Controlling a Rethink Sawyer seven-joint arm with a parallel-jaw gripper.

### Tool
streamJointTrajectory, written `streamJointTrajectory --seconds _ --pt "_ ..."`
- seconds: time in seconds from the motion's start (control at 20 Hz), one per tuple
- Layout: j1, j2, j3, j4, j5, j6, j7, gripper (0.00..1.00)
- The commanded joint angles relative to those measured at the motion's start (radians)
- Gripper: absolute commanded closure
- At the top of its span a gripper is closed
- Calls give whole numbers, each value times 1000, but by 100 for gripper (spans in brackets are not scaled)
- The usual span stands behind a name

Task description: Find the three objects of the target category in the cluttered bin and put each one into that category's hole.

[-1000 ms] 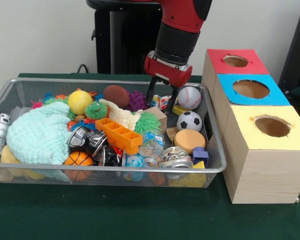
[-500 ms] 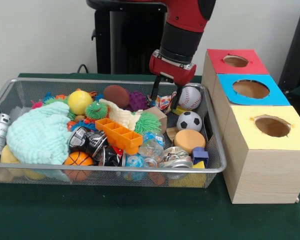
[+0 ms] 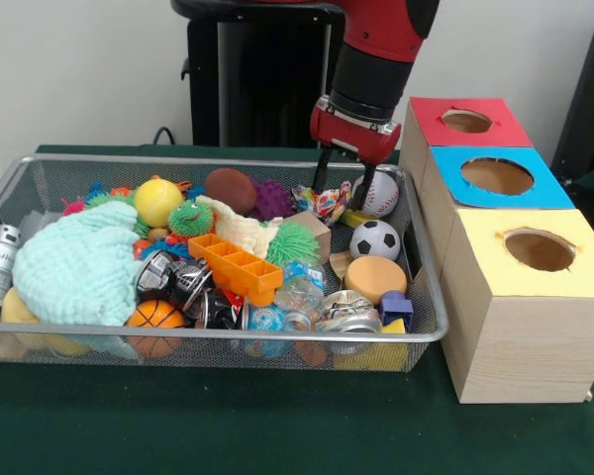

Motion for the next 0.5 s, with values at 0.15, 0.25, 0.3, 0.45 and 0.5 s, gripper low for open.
streamJointTrajectory --seconds 0.15,0.25,0.3,0.45,0.5 --pt "26 12 121 54 54 -16 174 0" --pt "27 18 130 57 56 -25 175 0" --pt "36 17 127 53 61 -14 174 0" --pt "33 12 117 47 59 10 157 0" --pt "33 21 121 39 61 14 153 0"
